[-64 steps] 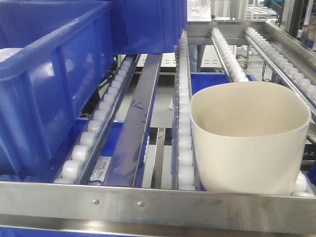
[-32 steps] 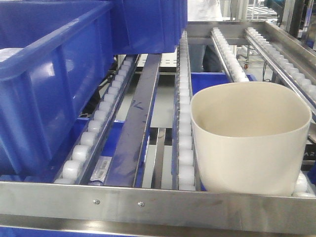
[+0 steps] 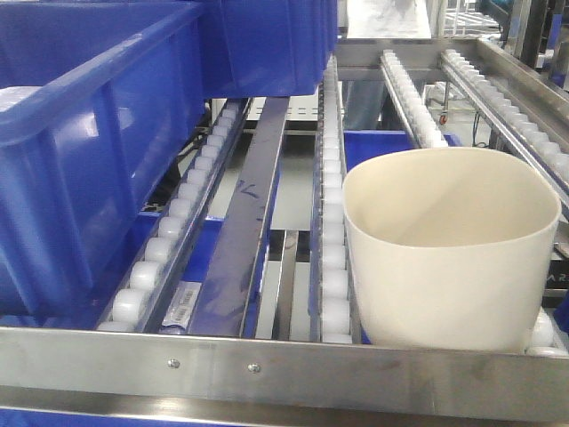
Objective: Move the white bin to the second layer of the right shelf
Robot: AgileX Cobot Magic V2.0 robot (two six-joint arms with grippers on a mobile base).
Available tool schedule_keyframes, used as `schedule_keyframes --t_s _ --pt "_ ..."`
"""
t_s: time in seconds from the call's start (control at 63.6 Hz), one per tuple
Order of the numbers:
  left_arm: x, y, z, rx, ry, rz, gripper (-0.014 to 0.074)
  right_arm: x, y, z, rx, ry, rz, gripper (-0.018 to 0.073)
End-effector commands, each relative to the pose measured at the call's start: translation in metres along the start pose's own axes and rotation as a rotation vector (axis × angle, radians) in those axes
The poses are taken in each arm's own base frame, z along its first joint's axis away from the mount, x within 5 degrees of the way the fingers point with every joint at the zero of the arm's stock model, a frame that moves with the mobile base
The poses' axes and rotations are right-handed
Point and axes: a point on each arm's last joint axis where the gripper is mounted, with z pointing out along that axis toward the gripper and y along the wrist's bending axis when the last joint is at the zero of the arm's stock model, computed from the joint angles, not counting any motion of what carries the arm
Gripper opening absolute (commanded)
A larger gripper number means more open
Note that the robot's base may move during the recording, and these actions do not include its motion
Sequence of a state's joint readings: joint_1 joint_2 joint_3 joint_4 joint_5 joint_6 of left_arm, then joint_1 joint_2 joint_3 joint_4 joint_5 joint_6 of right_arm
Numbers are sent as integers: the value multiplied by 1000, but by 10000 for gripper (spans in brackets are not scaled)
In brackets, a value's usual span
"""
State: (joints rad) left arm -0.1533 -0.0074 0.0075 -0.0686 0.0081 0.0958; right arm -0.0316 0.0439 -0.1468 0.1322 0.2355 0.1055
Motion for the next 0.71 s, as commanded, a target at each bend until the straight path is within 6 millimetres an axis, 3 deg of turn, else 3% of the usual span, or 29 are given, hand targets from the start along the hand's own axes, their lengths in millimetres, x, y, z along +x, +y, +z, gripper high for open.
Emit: schedule_keyframes --t_s 0.0,0.361,0.691 --pt "3 0 -1 -5 -68 -13 85 -4 -1 -4 2 -110 -22 57" --pt "3 0 -1 -5 -68 -13 85 31 -11 3 16 -108 -19 57" --pt "3 0 -1 -5 -68 -13 85 29 -10 3 14 -132 -25 57"
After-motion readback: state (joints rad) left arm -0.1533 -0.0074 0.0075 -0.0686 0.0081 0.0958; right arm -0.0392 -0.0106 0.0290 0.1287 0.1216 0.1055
